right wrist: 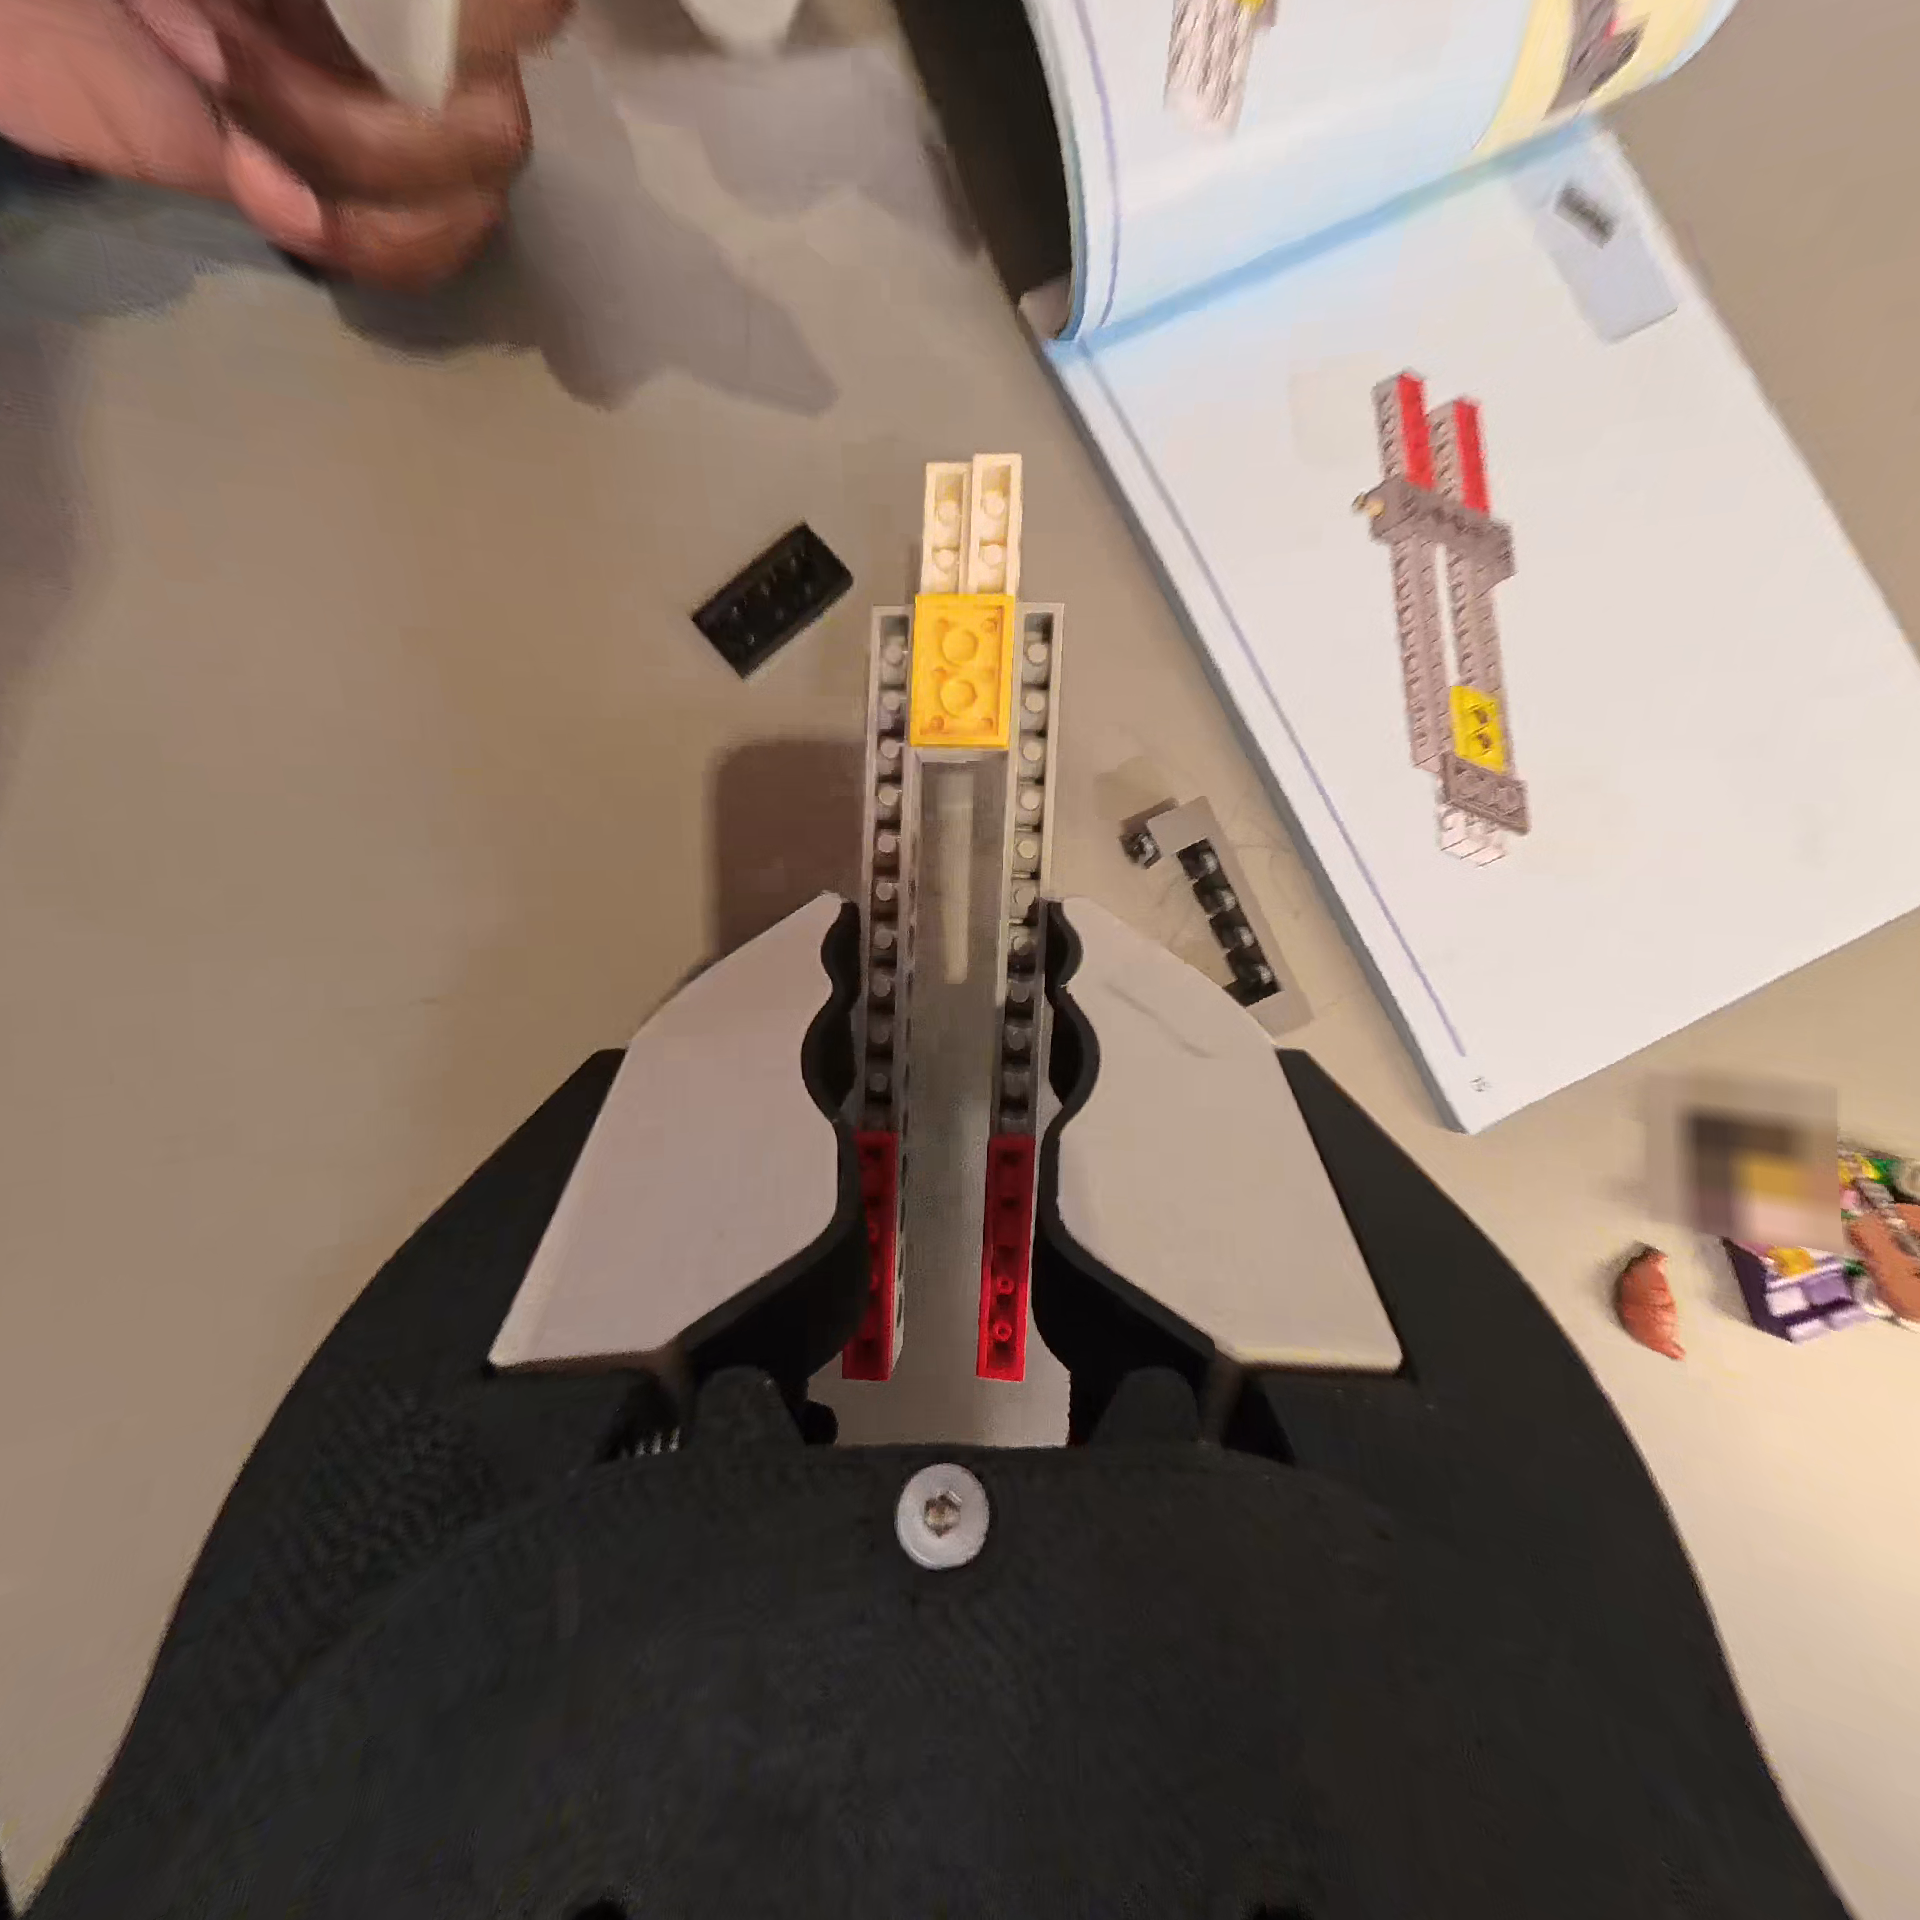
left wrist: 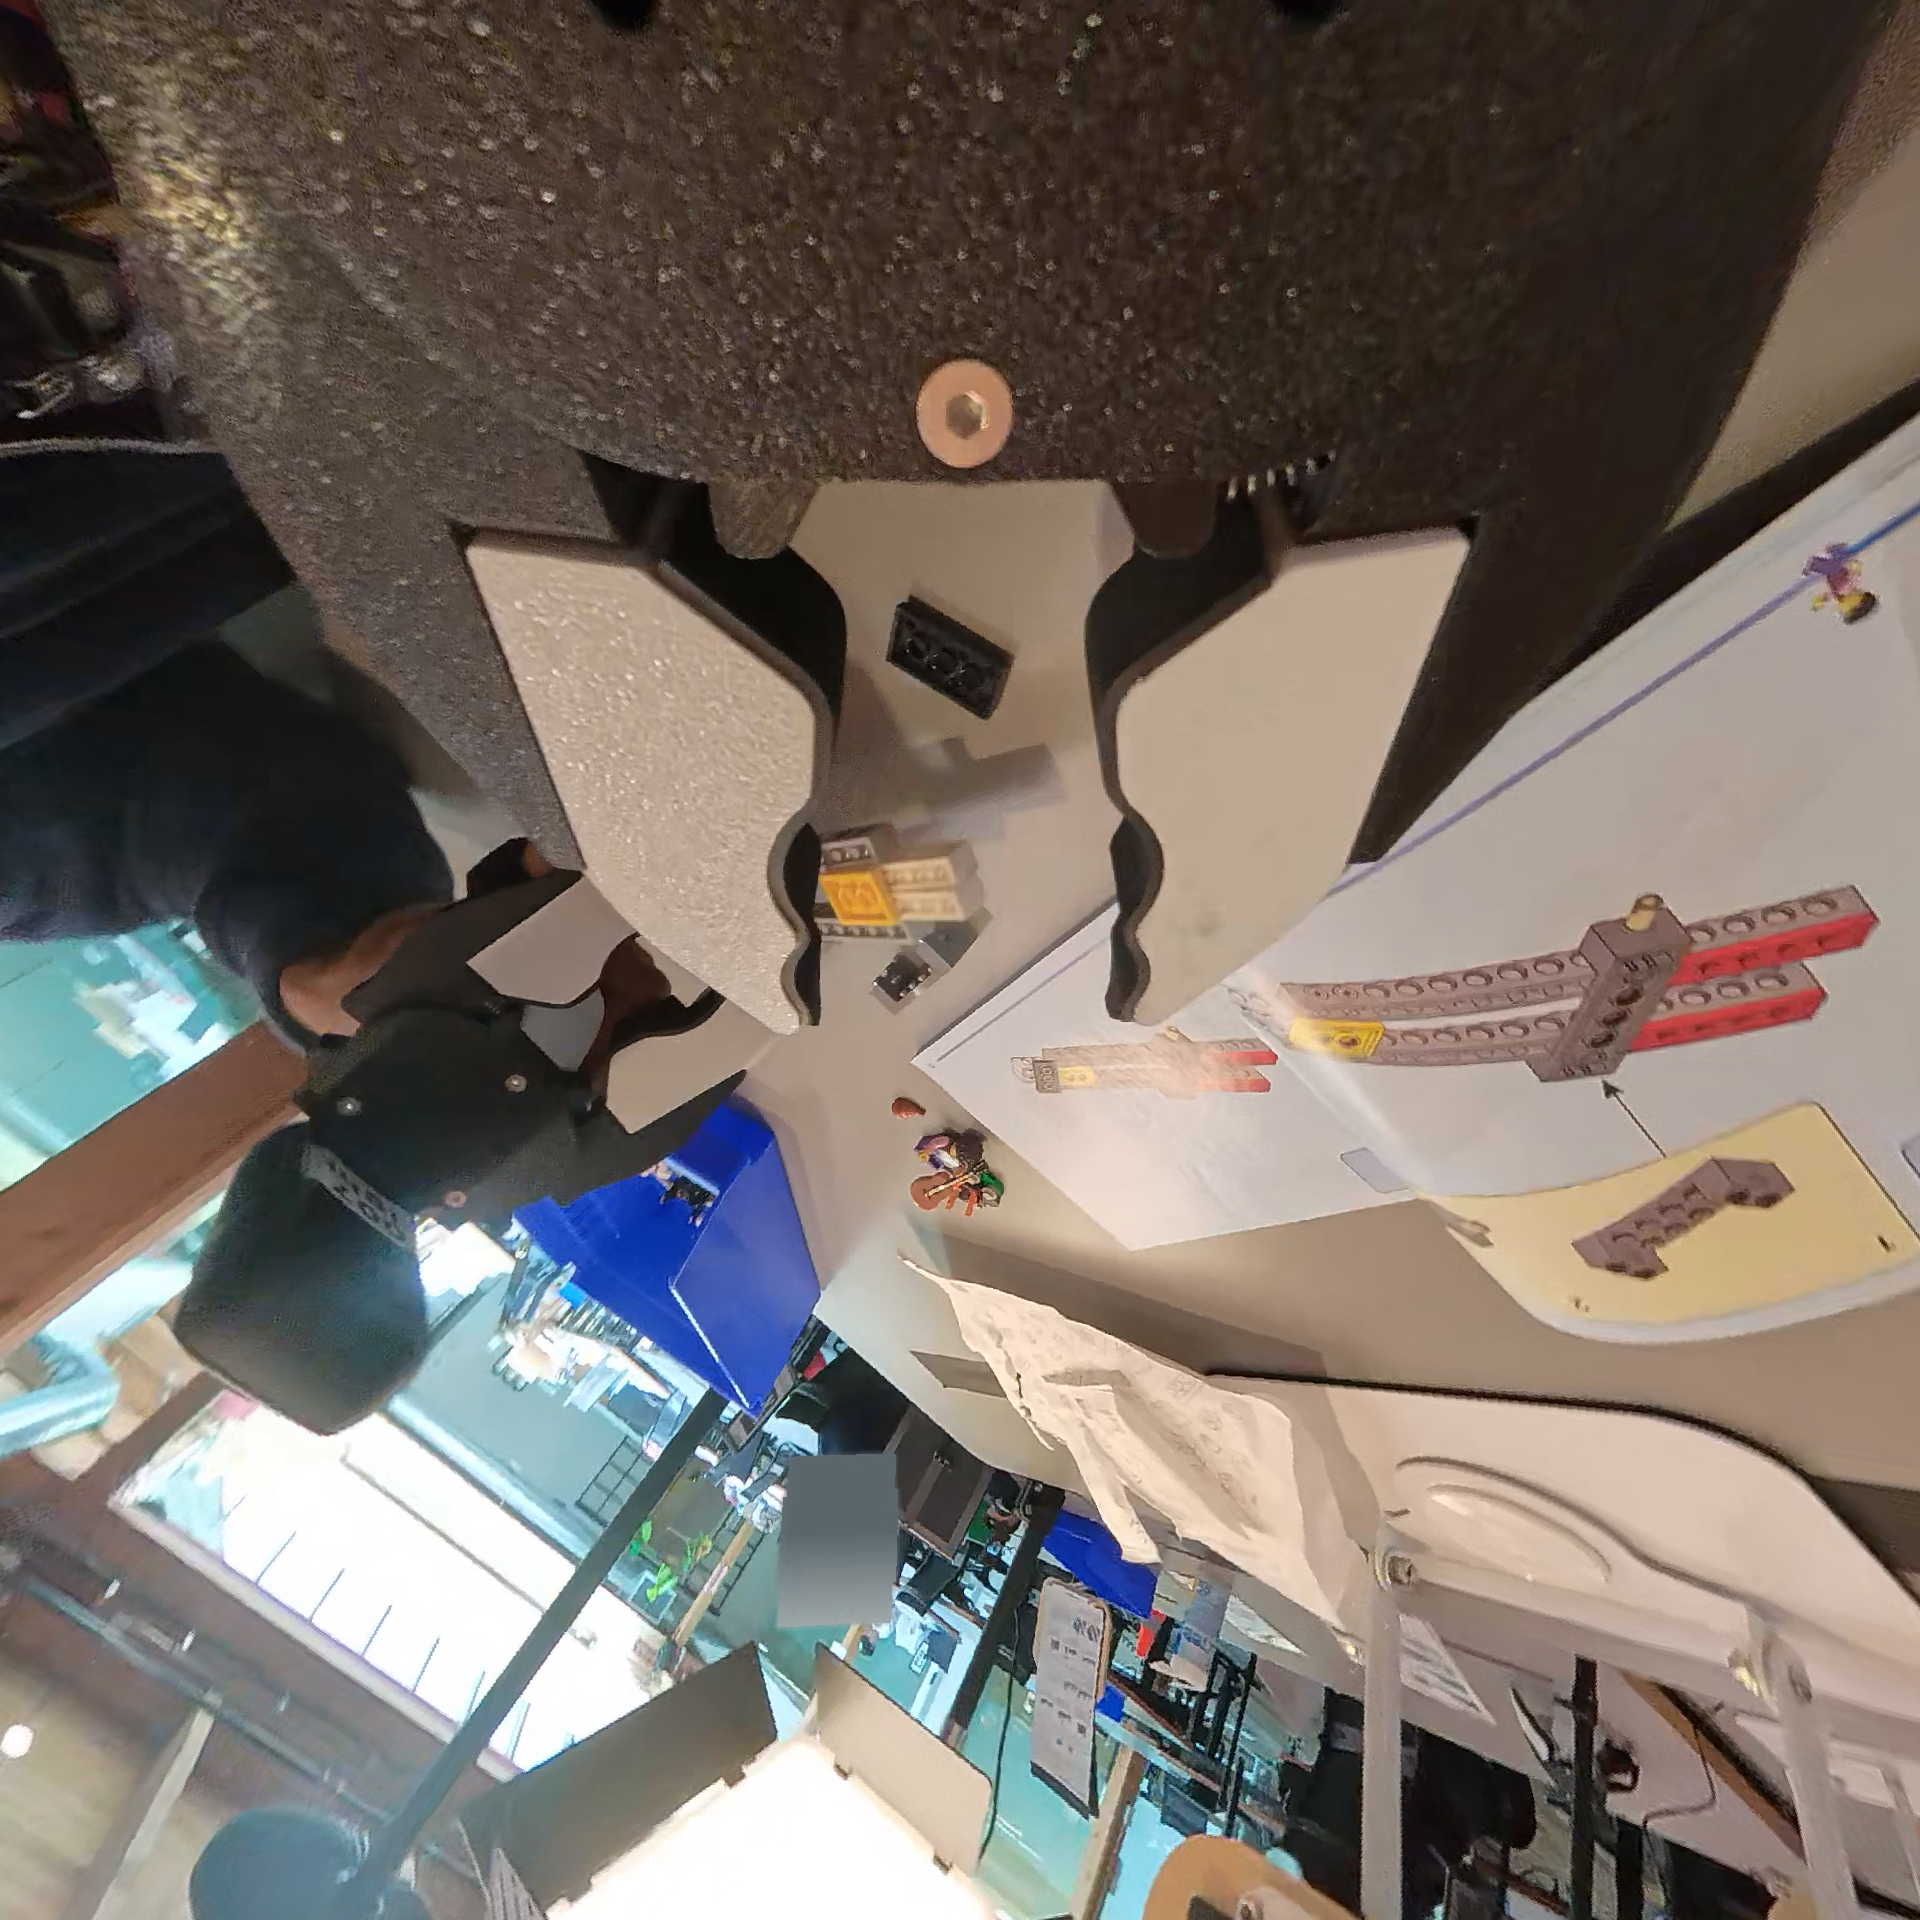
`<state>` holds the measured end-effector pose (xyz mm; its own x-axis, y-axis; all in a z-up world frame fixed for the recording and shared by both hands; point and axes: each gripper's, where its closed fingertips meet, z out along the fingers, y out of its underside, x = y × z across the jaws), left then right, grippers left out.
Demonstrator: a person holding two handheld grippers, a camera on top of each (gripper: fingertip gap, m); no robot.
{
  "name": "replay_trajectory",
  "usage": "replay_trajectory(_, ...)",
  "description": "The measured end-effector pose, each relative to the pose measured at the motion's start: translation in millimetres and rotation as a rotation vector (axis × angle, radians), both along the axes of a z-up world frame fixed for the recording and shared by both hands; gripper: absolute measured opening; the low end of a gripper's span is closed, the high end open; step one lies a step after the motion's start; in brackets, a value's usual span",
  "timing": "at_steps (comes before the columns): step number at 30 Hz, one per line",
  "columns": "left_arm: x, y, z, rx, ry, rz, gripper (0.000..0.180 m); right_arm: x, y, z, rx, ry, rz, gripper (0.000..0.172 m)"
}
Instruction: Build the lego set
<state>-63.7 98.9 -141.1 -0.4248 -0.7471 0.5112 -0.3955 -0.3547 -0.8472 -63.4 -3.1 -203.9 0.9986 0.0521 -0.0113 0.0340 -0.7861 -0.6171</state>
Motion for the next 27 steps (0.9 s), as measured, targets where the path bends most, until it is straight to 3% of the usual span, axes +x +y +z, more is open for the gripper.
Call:
replay_trajectory(5, 6.6, -21.5, 1.3, -0.199, 0.099, -0.036, 0.064, 17.5, 15.9, 38.5, 0.235, -0.1, -0.134, 0.034)
replay_trajectory(10, 29.2, -57.1, 13.9, -0.265, 0.096, -0.132, 0.065, 33.9, 32.7, 75.8, 0.448, -0.291, -0.266, 0.034)
replay_trajectory(17, 53.9, -58.0, 55.0, -0.234, -0.14, -0.186, 0.018, 41.4, 48.8, 93.1, 0.58, -0.511, -0.357, 0.035)
replay_trajectory(21, 49.1, -55.1, 60.4, -0.185, -0.227, -0.187, 0.016, 34.7, 55.2, 89.2, 0.605, -0.5, -0.322, 0.037)
replay_trajectory(27, 37.8, -44.3, 68.4, -0.06, -0.322, -0.166, 0.016, 25.4, 51.1, 94.2, 0.664, -0.285, -0.152, 0.053)
